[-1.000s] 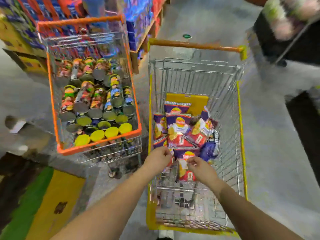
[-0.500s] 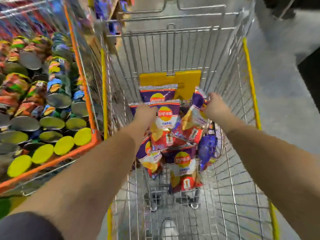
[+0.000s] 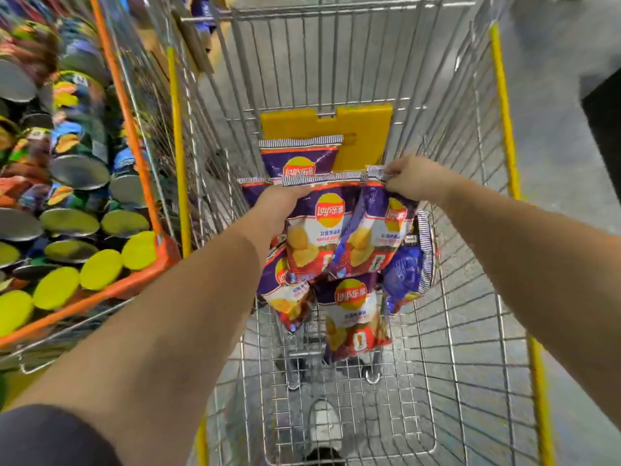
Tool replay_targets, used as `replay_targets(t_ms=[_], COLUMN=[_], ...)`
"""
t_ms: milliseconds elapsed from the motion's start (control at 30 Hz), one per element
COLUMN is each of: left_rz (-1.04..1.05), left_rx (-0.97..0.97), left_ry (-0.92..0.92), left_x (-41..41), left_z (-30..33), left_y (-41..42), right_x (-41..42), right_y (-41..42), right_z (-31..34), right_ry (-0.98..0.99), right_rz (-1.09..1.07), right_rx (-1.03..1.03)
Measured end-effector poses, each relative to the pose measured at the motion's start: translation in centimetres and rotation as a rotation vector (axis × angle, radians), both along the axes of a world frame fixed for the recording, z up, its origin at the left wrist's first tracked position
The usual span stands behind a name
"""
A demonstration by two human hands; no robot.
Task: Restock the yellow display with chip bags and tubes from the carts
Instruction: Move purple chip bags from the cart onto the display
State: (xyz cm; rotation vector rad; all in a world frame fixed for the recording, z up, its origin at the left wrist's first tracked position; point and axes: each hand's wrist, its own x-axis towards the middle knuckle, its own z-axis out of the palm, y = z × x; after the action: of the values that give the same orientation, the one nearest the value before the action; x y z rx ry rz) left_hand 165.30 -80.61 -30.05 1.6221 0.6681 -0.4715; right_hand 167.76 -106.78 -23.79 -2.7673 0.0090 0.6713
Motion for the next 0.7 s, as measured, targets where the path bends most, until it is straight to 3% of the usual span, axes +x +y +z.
replay_targets(t_ms=[200,300,600,700], left_rz=[-0.064,-0.051,0.077,0.152], left_rx=[0.000,0.066,-0.076,-0.003], left_ry=[-0.066,-0.195,-0.539,-0.691], left_x=[-3.8,-5.4,-13.6,-18.9], left_z=[6.4,10.7,31.3,37.0], left_y=[0.1,0.8,10.2,15.9], right_x=[-3.5,-5.8,-12.4,-16.5], right_y=[1.7,3.2,13.6,19.3], right_z=[4.8,7.9,28.9,35.2], right_ry=[-0.103,-0.274,-0.721,-0.784], right_rz=[0.327,0.416,0.616,0.706], right_rx=[-0.069,-0.051,-0.155,-0.137])
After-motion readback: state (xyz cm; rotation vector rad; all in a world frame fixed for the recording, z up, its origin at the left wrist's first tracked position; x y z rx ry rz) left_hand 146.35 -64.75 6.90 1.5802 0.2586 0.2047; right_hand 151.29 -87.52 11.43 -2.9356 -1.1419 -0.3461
